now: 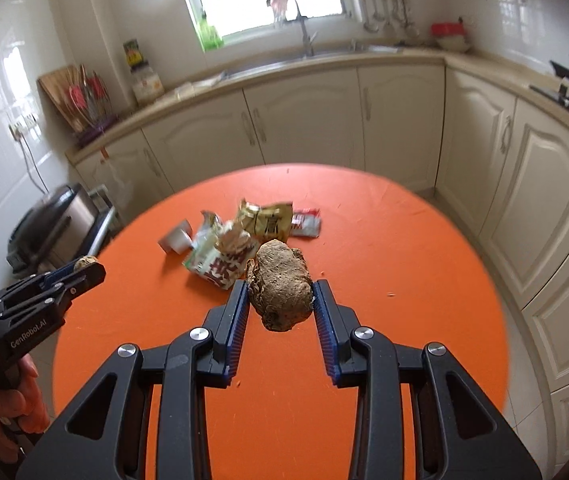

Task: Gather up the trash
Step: 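Grasp a small round root with the left tool while the right tool grasps a ginger root, then carry both items to the blue bin and open both tools to drop them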

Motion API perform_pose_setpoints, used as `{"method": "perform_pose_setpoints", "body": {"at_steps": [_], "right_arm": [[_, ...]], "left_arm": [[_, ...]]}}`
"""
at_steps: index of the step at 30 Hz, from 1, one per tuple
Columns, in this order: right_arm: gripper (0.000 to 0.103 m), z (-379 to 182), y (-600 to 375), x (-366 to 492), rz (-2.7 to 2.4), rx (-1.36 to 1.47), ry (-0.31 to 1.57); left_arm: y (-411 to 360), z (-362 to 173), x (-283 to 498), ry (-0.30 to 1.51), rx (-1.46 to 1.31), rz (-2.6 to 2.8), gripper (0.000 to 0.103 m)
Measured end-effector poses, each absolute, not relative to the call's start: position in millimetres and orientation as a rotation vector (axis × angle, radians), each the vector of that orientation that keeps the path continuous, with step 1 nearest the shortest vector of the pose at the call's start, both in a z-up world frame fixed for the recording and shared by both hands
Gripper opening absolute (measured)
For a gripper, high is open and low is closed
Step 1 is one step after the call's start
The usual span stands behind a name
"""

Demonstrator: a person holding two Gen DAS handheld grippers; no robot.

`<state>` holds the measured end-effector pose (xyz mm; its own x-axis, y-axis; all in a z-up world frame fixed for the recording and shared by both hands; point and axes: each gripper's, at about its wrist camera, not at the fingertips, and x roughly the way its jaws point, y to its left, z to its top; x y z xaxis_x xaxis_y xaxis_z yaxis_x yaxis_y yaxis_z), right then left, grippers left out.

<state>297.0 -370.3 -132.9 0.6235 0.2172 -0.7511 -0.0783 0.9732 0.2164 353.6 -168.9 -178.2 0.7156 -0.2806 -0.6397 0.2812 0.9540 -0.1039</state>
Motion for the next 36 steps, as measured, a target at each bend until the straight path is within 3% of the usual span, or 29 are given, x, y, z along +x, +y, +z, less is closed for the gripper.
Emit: {"method": "perform_pose_setpoints", "body": {"at_steps": [9, 11, 18, 29, 36], "right_arm": [[0.033, -68.7, -415.1, 230.9, 0.104, 0.181, 0.746], [0.033, -57.3, -429.6, 214.4, 0.075, 0.184, 0.721], [0.033, -39.2, -488.7, 163.3, -0.047, 0.215, 0.677], [0.033, -46.6, -580.5, 109.3, -0.254, 0.296, 0.67], [0.033, -79.9, -638.5, 79.8, -0.382, 0.363, 0.725]], "left_arm": [[-187.0, -143.6, 261.2, 0.588, 0.033, -0.465, 0.021], [-158.6, -141.8, 207.2, 0.569, 0.042, -0.502, 0.021], [-192.1, -134.3, 122.4, 0.537, 0.1, -0.647, 0.021], [-291.0, -135.8, 128.7, 0.566, 0.196, -0.869, 0.021], [-351.2, -161.3, 141.4, 0.67, 0.259, -0.962, 0.021]]}}
